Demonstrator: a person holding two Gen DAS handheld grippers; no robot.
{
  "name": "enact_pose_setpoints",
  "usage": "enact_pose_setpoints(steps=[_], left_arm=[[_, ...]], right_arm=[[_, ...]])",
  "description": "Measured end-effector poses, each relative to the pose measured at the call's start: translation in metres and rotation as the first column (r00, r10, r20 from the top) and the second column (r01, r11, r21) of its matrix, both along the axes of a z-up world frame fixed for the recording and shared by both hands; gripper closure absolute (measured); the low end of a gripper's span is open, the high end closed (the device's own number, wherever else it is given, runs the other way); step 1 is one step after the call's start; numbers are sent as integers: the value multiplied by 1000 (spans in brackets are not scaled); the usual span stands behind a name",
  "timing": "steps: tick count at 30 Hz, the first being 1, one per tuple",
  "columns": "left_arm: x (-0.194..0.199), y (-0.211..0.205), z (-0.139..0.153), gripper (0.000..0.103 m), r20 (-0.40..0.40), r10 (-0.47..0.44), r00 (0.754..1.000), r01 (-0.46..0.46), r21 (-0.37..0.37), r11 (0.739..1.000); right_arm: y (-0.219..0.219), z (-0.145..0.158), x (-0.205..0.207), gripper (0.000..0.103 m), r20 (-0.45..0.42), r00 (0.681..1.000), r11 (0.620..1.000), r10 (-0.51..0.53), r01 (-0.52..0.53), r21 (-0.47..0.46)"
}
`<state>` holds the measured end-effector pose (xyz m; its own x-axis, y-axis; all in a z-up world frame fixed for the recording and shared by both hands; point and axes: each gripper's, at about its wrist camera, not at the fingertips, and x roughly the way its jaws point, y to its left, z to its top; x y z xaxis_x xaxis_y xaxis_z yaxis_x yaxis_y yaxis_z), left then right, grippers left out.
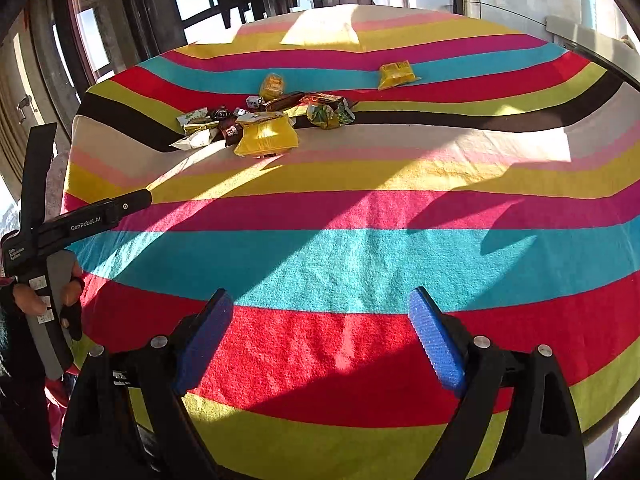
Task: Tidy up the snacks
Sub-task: 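Return both tools to the table and grasp the yellow bread bag with the right tool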
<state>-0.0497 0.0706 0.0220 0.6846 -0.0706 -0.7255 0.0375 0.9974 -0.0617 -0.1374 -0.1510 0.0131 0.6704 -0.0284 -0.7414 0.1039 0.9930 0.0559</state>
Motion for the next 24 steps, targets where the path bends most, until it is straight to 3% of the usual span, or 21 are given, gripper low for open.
enact_pose_setpoints(steps=[2, 6, 10, 16, 19, 24], left_arm=[[7, 6, -2, 2, -3, 22, 1000, -22, 8, 1000], [20, 22, -12, 2, -65, 39, 997, -45, -87, 995], [19, 30, -14, 2, -68, 47, 997, -56, -144, 988], [19, 33, -14, 2, -59, 44, 997, -54, -185, 981], [20, 30, -15, 2, -65, 44, 997, -54, -165, 985], [25, 14, -18, 2, -98, 45, 994, -49, -42, 998]], right_arm=[[2, 0, 28, 16, 5, 1000, 999, -6, 6, 40], [6, 0, 90, 16, 3, 1000, 995, -3, 2, 97], [11, 4, 139, 16, 30, 1000, 995, -10, 6, 103], [19, -2, 188, 16, -5, 1000, 997, -2, 3, 83], [24, -7, 201, 16, -19, 1000, 999, -3, 4, 50], [29, -17, 211, 17, -71, 997, 1000, 23, -24, -20]])
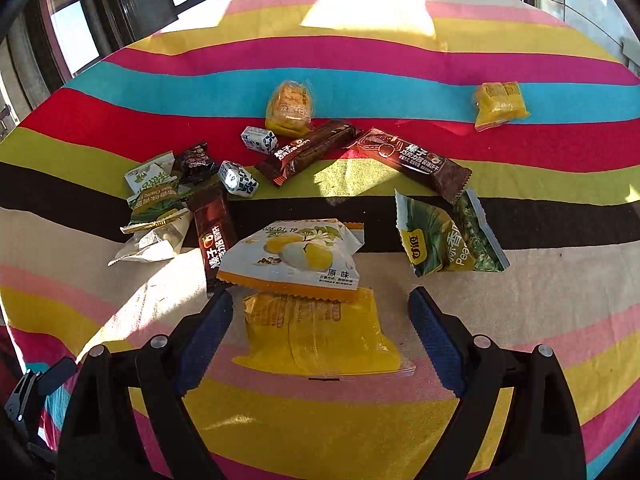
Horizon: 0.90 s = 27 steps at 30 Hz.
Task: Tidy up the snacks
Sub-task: 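Return both tools to the table and grasp the yellow bread bag with the right tool, then grasp the white lemon-print snack bag with the left tool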
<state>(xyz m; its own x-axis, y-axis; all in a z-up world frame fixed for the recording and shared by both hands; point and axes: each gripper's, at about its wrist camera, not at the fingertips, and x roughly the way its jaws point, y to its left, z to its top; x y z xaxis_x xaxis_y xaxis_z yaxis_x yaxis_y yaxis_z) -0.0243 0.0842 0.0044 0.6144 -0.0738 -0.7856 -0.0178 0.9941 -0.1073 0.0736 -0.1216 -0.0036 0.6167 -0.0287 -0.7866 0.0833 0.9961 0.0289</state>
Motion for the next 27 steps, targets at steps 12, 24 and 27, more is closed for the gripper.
enact_pose_setpoints(steps=[12, 24, 27], left_arm=[[3, -15, -3, 2, -41, -46, 998, 51, 116, 992], [61, -126, 39, 2, -5, -825, 565, 779, 332, 532], [92, -146, 34, 2, -107, -870, 481, 833, 366, 416]], right_arm=[[-33, 14, -123, 48, 67, 996, 996, 50, -45, -71], [-54, 10, -173, 47, 92, 994, 998, 58, -58, -8], [-51, 8, -173, 47, 100, 993, 998, 64, -62, -21]])
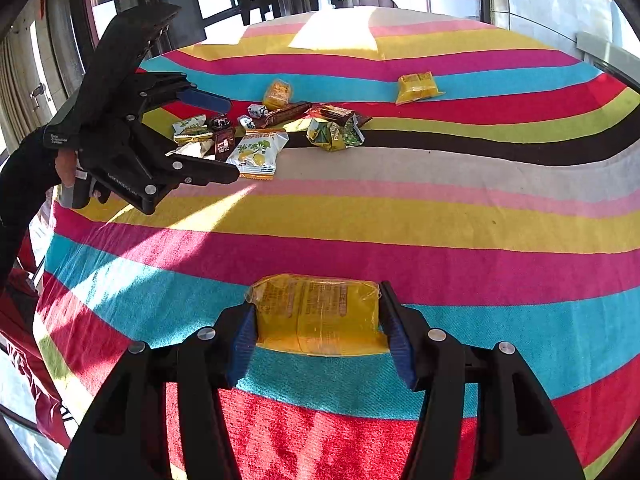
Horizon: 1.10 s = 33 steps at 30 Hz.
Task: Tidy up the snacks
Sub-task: 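Grasp the white lemon-print snack bag with the left tool, then carry both bags to the white bin and open both tools to drop them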
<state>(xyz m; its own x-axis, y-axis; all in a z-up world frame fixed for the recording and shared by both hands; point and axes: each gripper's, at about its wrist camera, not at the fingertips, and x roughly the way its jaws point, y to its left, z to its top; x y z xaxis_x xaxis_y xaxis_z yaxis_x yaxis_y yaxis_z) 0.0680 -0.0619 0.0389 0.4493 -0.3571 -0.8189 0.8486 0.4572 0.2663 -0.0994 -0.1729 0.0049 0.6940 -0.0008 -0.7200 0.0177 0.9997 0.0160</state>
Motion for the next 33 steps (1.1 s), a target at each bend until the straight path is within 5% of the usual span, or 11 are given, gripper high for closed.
enact_pose_setpoints(steps=[11, 16, 18, 23, 28, 33], left_arm=[[53, -31, -19, 2, -205, -188, 961, 210, 95, 973], [58, -27, -35, 18, -311, -201, 929, 252, 133, 958], [62, -22, -35, 24, -346, -183, 920, 230, 98, 968], [60, -5, -25, 68, -301, -61, 952, 82, 57, 995], [12, 8, -24, 69, -173, 72, 982, -76, -13, 997], [-61, 15, -18, 69, -115, 182, 976, -198, -146, 969]], right_arm=[[-7, 0, 0, 46, 6, 1000, 998, 13, -13, 55], [-10, 0, 0, 46, 8, 1000, 997, 9, -10, 76], [-10, 0, 0, 46, 8, 1000, 997, 9, -10, 74], [-11, 0, 0, 46, 12, 1000, 997, -1, 0, 75], [-12, 1, 0, 46, 15, 1000, 997, -10, 9, 71], [-11, 0, 0, 46, 15, 1000, 998, -15, 14, 62]])
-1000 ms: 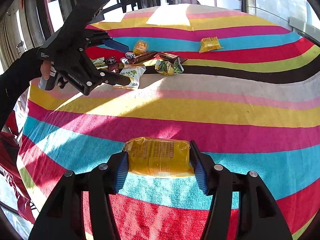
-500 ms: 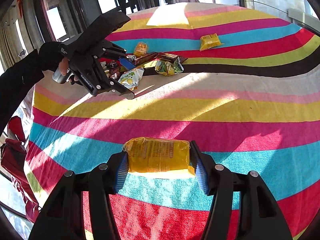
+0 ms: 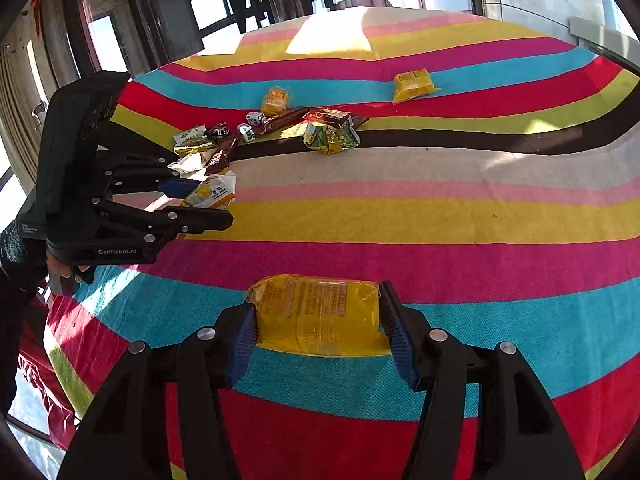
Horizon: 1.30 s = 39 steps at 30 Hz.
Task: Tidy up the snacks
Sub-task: 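Carry both bags to the white bin and open both tools to drop them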
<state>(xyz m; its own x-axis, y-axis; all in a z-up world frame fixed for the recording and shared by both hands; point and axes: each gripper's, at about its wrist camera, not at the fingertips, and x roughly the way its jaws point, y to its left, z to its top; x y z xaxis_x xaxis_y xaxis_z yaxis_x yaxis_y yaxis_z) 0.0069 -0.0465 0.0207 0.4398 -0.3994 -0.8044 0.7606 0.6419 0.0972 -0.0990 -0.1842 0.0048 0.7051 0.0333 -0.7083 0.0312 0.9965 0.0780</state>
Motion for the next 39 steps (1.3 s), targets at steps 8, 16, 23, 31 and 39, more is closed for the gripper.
enact_pose_setpoints(steps=[8, 16, 23, 31, 39], left_arm=[[-91, -8, 10, 69, 91, 166, 982, -156, -107, 982], [-127, -10, 10, 69, 127, 272, 954, -256, -129, 958], [-147, -1, 4, 69, 112, 295, 949, -276, -155, 949], [-155, -10, 3, 69, 104, 275, 956, -254, -176, 951], [-175, -43, 6, 69, 122, 185, 975, -165, -161, 973]], right_arm=[[4, -1, -1, 47, -5, 1000, 999, -12, 12, -40], [11, -2, 0, 48, -9, 1000, 995, -24, 23, -98], [7, 7, -26, 48, 18, 997, 997, -69, 69, -20], [16, 17, -71, 48, 48, 997, 997, -65, 67, -38], [12, 32, -109, 48, 93, 993, 995, -67, 73, -61]])
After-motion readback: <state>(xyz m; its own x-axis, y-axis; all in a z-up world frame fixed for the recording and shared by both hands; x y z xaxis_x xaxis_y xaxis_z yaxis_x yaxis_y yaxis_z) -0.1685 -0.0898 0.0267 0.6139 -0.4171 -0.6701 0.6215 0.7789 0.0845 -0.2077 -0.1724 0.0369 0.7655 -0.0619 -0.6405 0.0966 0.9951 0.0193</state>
